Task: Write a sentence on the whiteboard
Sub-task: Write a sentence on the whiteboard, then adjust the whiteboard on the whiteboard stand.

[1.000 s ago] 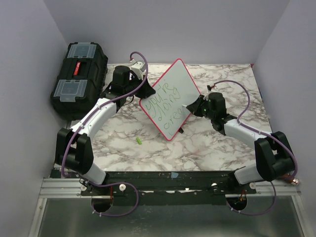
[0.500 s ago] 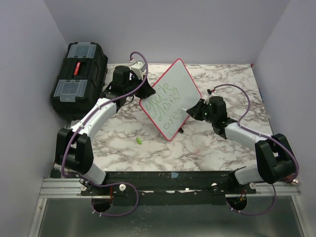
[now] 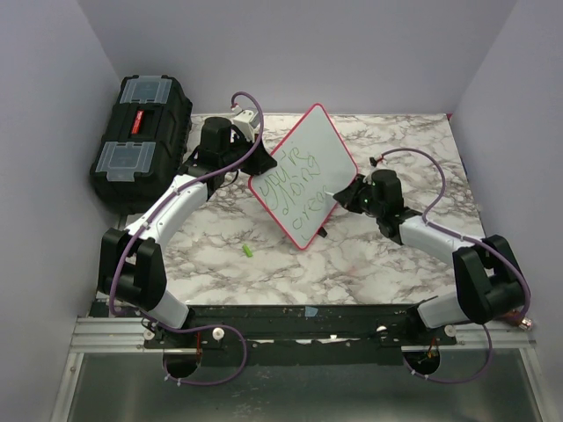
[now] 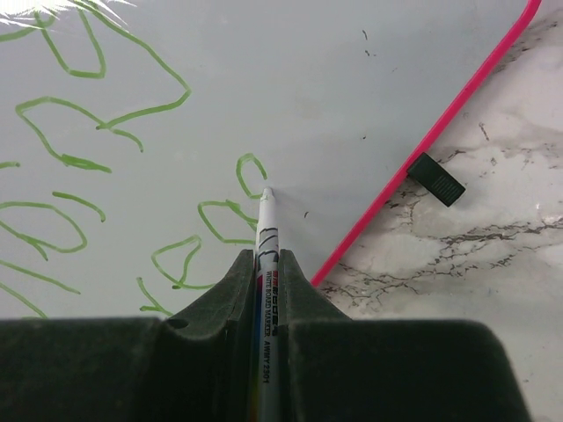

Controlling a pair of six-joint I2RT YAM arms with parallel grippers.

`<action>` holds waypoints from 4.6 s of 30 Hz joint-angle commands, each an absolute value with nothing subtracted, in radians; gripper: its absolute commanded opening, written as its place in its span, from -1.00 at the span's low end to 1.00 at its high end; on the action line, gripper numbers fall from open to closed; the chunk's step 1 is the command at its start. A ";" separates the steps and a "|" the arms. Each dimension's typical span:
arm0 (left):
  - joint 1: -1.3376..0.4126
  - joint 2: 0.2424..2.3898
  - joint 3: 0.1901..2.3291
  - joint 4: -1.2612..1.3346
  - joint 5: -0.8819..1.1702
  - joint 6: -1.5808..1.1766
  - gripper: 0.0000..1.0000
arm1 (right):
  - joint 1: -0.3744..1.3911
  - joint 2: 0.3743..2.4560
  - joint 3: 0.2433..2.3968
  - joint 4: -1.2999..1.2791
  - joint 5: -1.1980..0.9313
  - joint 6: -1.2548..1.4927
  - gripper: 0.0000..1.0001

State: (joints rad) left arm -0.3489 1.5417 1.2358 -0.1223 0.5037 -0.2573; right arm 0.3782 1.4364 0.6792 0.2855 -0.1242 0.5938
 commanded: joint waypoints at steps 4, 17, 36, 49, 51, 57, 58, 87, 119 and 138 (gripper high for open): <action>-0.388 1.557 1.189 -0.247 0.564 -0.150 -1.00 | 0.392 1.501 0.747 0.218 -0.125 0.599 -0.99; -0.387 1.562 1.192 -0.244 0.565 -0.149 -1.00 | 0.393 1.530 0.827 0.233 -0.187 0.613 -0.99; -0.388 1.562 1.192 -0.249 0.564 -0.145 -1.00 | 0.392 1.536 0.796 0.236 -0.189 0.612 -0.99; -0.387 1.555 1.187 -0.248 0.564 -0.146 -1.00 | 0.392 1.532 0.755 0.205 -0.110 0.610 -0.99; -0.388 1.554 1.187 -0.247 0.563 -0.146 -1.00 | 0.391 1.532 0.748 0.206 -0.113 0.609 -0.99; -0.388 1.554 1.189 -0.247 0.563 -0.147 -1.00 | 0.392 1.530 0.726 0.205 -0.127 0.603 -0.99; -0.387 1.556 1.189 -0.247 0.564 -0.147 -1.00 | 0.391 1.529 0.722 0.204 -0.131 0.602 -0.99; -0.386 1.557 1.201 -0.272 0.562 -0.138 -1.00 | 0.390 1.381 0.772 0.155 0.115 0.566 -0.99; -0.387 1.750 1.315 -0.460 0.646 -0.141 -1.00 | 0.391 1.154 0.732 0.066 0.129 0.572 -0.99; -0.394 1.792 1.308 -0.504 0.669 -0.098 -0.99 | 0.391 1.156 0.721 0.069 0.147 0.563 -0.99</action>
State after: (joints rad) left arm -0.3706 1.7546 1.3598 -0.3538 0.7319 -0.2283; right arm 0.3866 1.1664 0.7345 0.0750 0.1200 0.5751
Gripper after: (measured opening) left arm 0.166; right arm 0.128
